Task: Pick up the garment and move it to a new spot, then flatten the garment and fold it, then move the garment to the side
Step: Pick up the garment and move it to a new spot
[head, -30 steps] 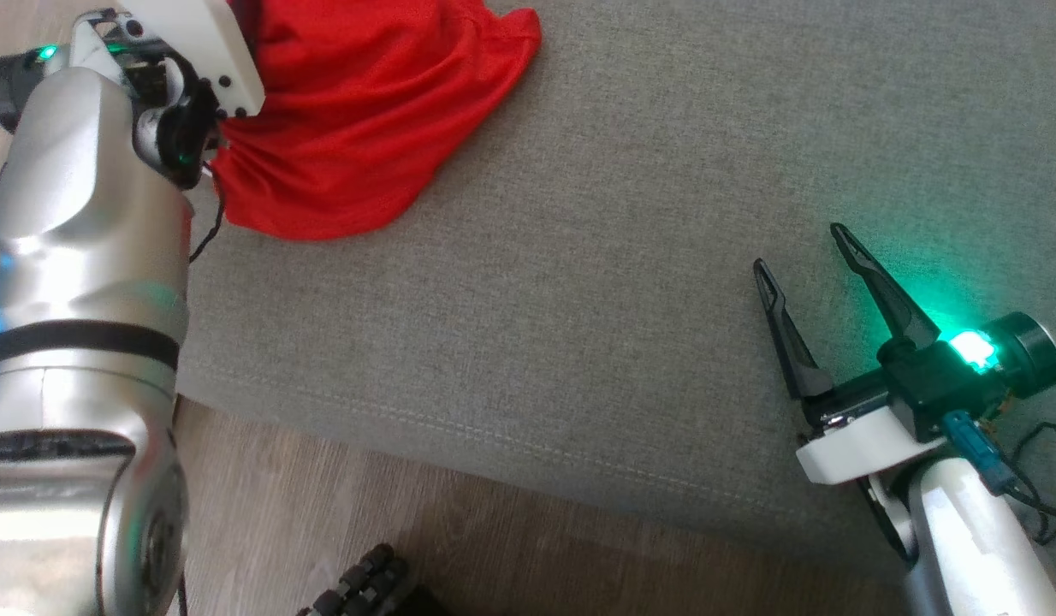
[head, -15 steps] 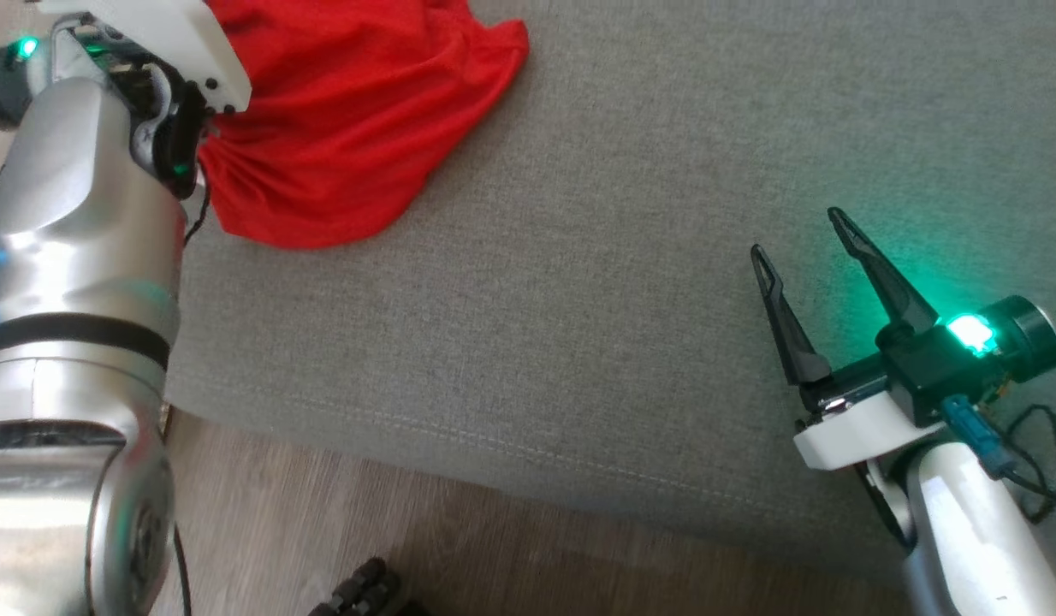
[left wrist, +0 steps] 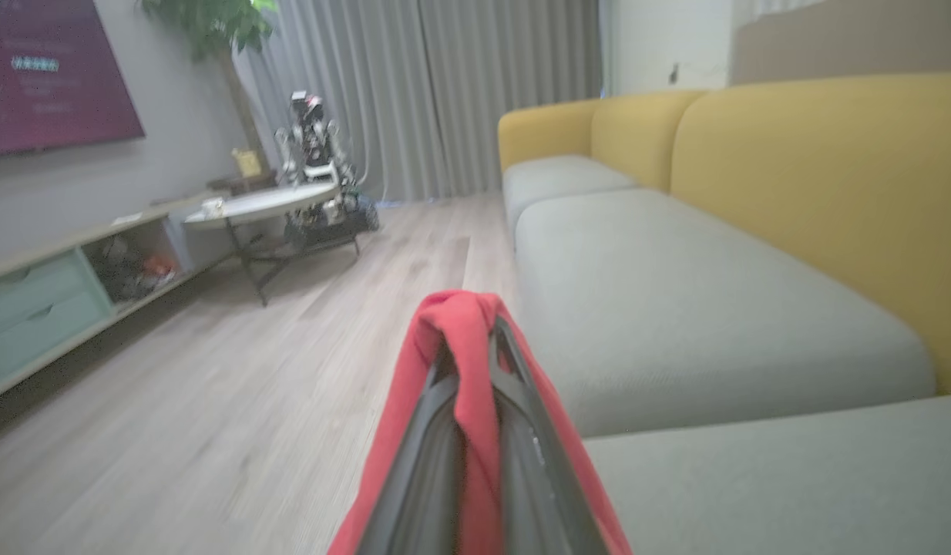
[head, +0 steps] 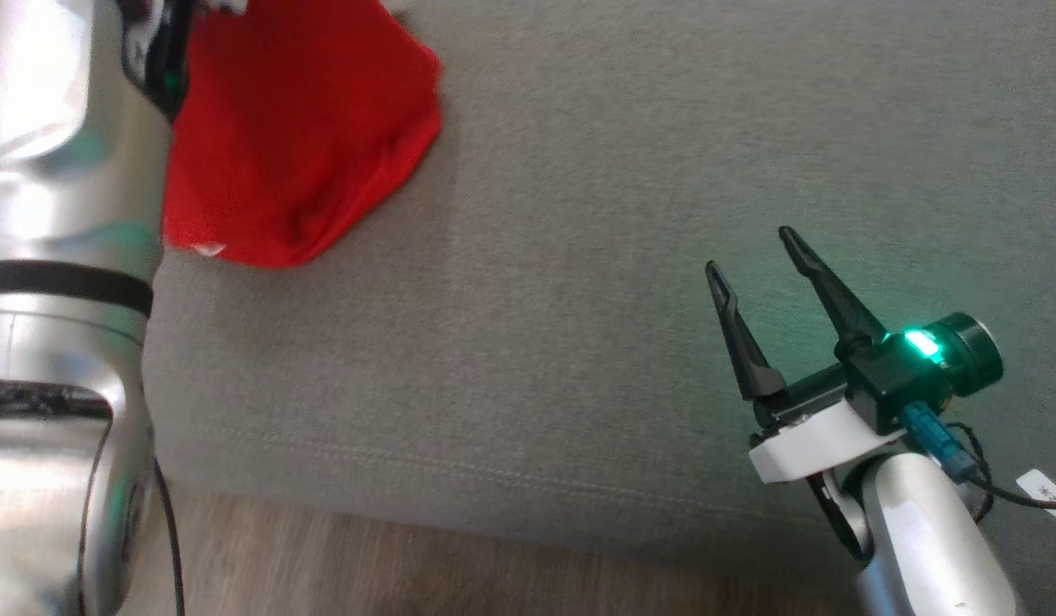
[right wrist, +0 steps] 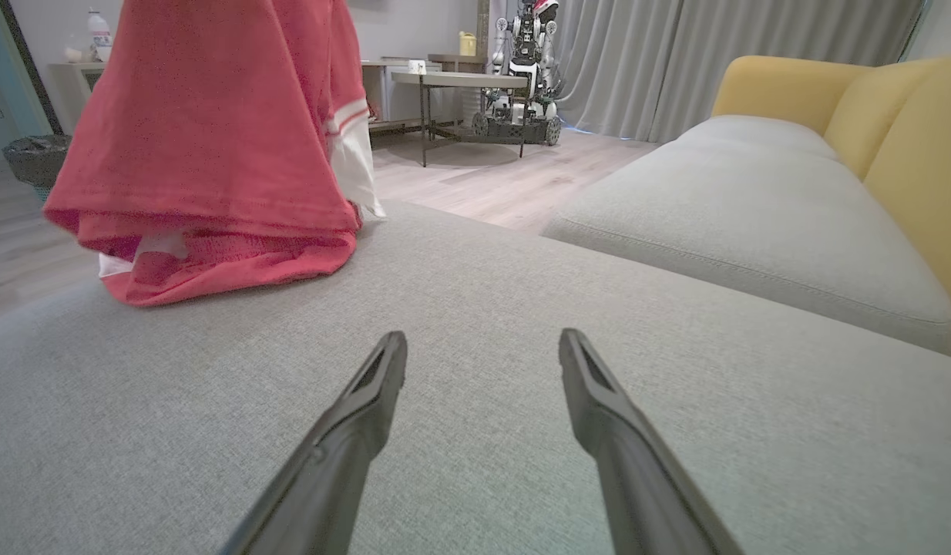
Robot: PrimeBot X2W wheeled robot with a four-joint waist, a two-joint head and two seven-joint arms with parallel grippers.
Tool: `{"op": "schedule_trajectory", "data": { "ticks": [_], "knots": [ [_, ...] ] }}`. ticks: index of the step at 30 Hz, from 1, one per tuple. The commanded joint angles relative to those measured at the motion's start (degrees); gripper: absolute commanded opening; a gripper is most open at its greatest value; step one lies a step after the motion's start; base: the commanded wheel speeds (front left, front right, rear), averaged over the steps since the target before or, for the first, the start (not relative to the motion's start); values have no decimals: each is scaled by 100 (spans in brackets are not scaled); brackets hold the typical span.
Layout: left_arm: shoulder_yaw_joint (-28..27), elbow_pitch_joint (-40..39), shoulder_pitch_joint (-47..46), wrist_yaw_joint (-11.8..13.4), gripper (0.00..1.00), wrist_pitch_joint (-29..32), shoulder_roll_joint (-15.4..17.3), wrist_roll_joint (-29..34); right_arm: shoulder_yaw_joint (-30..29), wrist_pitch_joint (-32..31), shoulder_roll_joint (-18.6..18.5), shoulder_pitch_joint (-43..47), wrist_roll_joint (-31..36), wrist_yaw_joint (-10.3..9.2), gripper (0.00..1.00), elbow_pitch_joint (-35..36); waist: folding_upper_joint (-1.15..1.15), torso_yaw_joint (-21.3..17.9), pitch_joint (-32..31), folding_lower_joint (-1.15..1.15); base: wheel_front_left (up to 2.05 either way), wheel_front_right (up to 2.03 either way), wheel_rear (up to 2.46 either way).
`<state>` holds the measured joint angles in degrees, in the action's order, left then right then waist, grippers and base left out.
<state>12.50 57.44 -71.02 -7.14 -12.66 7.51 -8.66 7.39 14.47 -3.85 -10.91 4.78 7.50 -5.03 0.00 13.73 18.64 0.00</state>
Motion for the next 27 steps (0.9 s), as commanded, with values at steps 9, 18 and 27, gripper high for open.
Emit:
{"op": "schedule_trajectory", "data": {
  "ticks": [9, 18, 27],
  "knots": [
    [795, -1715, -463, -33, 0, 427, 226, -266, 162, 52, 95, 10, -546, -1, 100, 239, 0, -1101, -514, 0, 0, 0, 0],
    [1306, -3186, -510, -34, 0, 988, 98, -918, 241, 52, 96, -173, -1072, -1, 100, 377, 0, -2295, -317, 0, 0, 0, 0],
    [1982, -3167, 304, -27, 0, 1091, -314, -1317, 147, 52, 97, -275, -1302, -1, 100, 437, 0, -2963, -24, 0, 0, 0, 0]
  ]
}}
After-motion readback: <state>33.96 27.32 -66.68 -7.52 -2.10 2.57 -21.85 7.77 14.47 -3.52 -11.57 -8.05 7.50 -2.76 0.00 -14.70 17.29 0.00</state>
